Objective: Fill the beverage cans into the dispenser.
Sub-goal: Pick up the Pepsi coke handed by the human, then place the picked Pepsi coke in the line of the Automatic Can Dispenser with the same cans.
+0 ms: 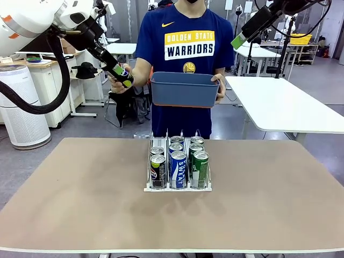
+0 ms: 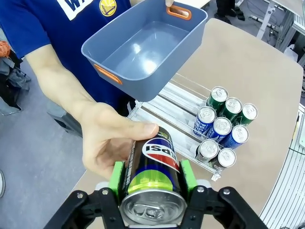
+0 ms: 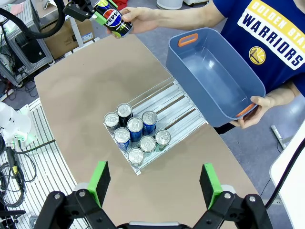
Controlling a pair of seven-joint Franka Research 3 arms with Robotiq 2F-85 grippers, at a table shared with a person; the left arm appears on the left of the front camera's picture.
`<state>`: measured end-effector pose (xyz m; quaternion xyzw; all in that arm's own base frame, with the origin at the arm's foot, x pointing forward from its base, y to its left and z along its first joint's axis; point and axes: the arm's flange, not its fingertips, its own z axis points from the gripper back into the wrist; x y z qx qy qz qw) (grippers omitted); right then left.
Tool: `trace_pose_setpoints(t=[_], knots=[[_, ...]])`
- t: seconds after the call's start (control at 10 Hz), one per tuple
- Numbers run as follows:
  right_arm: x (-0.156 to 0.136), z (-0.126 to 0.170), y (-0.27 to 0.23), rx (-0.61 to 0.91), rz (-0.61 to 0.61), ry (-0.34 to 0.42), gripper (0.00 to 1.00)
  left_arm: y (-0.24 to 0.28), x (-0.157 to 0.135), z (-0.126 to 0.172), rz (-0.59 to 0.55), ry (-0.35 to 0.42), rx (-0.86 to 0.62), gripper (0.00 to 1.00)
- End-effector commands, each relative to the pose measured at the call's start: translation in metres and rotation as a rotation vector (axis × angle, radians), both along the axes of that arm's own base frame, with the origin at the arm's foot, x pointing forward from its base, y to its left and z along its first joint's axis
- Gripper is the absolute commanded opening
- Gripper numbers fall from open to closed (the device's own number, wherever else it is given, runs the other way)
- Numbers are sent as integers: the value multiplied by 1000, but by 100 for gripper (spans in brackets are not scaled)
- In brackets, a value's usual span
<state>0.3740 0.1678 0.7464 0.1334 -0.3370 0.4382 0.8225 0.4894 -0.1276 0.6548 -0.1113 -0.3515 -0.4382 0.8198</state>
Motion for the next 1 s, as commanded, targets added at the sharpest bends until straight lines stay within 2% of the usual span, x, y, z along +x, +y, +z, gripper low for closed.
trace_pose_setpoints(t=[0.0, 0.9], knots=[[-1, -1, 0, -1, 3, 3, 100, 2, 1, 0, 1, -1, -18, 0], [-1, -1, 0, -1, 3, 3, 100, 2, 1, 0, 1, -1, -18, 0]])
